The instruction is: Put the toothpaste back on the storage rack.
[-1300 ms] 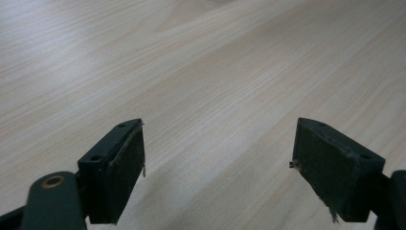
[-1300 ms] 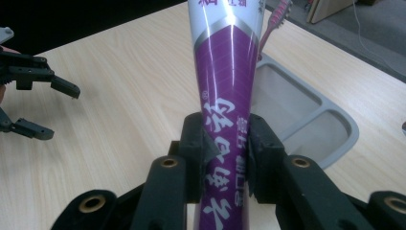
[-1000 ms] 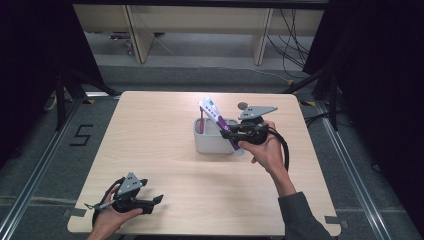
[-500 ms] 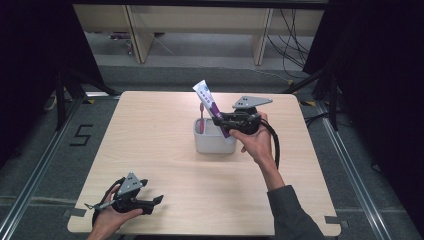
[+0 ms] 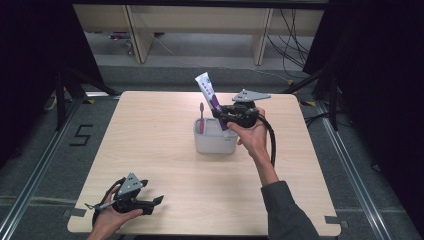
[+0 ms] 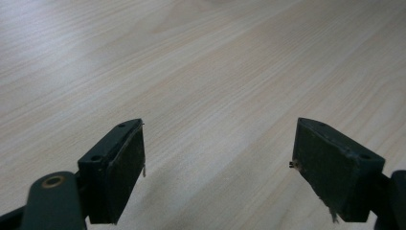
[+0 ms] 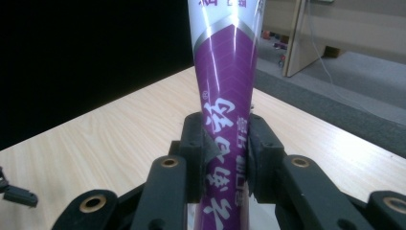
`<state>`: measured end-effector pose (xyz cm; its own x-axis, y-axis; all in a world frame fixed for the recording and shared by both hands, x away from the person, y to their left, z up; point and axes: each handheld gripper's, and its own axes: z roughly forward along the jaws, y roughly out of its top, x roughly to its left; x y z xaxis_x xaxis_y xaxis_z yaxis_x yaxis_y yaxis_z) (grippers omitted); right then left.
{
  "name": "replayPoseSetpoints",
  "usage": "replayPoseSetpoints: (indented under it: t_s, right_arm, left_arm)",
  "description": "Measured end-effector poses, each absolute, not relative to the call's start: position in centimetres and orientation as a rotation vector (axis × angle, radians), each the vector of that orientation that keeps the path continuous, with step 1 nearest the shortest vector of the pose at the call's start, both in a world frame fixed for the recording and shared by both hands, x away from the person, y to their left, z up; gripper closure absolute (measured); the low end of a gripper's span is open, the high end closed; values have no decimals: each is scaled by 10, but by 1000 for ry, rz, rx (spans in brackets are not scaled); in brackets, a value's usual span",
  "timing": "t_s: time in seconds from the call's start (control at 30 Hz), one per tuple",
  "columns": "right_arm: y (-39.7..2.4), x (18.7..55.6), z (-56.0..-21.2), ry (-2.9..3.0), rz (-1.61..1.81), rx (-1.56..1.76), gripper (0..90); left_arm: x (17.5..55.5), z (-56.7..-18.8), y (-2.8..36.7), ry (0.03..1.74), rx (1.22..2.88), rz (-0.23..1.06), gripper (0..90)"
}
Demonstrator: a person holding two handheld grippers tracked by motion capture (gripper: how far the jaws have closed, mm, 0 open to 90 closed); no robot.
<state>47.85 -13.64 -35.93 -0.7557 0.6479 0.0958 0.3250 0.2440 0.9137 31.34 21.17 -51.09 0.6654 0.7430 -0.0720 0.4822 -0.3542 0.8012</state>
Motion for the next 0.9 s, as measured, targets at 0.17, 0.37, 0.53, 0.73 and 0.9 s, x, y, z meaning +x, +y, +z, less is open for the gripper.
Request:
replayPoseSetpoints:
  t_s: [0.17, 0.37, 0.53, 0.73, 0.9]
  right_arm:
    - [-135, 486, -363, 2187, 1538, 888, 726]
    - [-131, 495, -368, 2162, 1548, 902, 726]
    - [-128, 502, -375, 2143, 1535, 929, 725]
    - [-127, 506, -380, 2130, 1527, 937, 725]
    - [-126, 508, -386, 2120, 1518, 932, 725]
  left_arm:
    - [314, -510, 213, 932, 2052, 390, 182]
    - [314, -511, 212, 944, 2029, 386, 182]
    - [314, -511, 211, 944, 2031, 385, 182]
    - [314, -511, 212, 932, 2052, 393, 182]
    - [313, -511, 210, 937, 2032, 385, 182]
